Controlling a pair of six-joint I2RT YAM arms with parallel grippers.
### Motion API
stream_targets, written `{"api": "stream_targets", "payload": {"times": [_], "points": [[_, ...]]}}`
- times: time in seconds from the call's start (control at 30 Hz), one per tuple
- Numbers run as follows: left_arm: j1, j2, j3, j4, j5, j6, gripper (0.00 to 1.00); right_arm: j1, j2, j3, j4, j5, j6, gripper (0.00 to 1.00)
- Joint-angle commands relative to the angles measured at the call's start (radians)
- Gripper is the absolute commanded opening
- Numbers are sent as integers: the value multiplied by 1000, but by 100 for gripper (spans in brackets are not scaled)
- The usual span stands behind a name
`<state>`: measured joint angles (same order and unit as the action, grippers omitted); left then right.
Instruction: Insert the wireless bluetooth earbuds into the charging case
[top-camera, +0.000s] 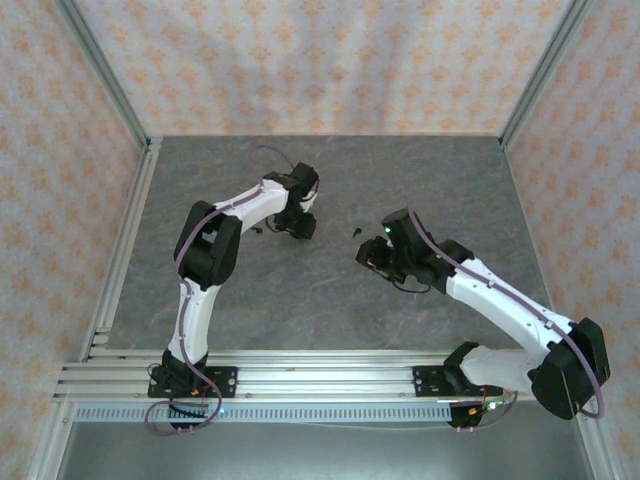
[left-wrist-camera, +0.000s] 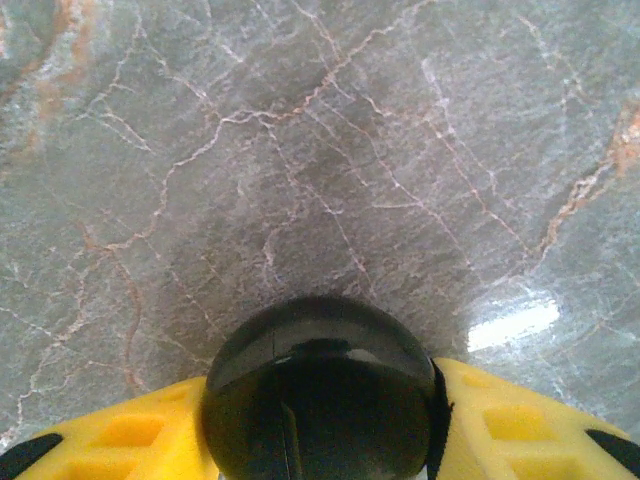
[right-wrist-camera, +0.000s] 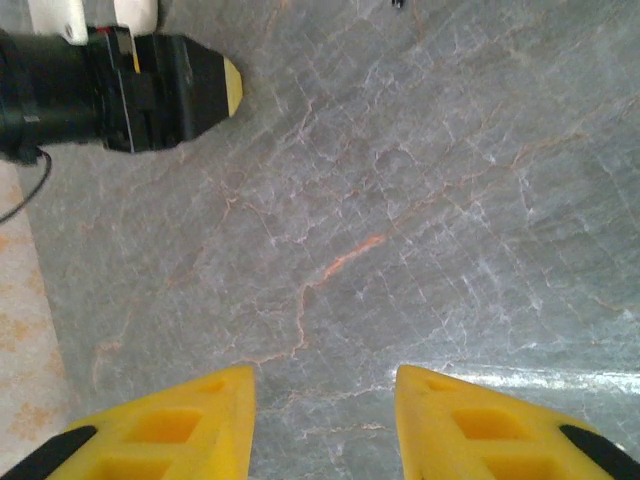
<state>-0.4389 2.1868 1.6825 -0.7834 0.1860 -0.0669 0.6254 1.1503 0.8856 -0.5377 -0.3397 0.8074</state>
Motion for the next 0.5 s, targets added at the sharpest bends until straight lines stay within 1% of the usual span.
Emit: {"api": "stream_targets", "payload": {"times": [0.0,0.17,0.27,0.33,0.47], "points": [[-9,-45,-79,60,89,93,49,-53,4,27,-2,-23,-20,42],[-9,-175,-220,194,216,182,47,-139,2,5,37,-118,-9,42],[-9,-258,-288,245,281,218,47,-176,10,3,65,-175,-1,43],[-10,-326,-337,282,336,239,47,-191,27,18,79,-221,3,43],[-11,-452,-436,349,441,276,47,-193,109,89,62,-309,-30,47]]}}
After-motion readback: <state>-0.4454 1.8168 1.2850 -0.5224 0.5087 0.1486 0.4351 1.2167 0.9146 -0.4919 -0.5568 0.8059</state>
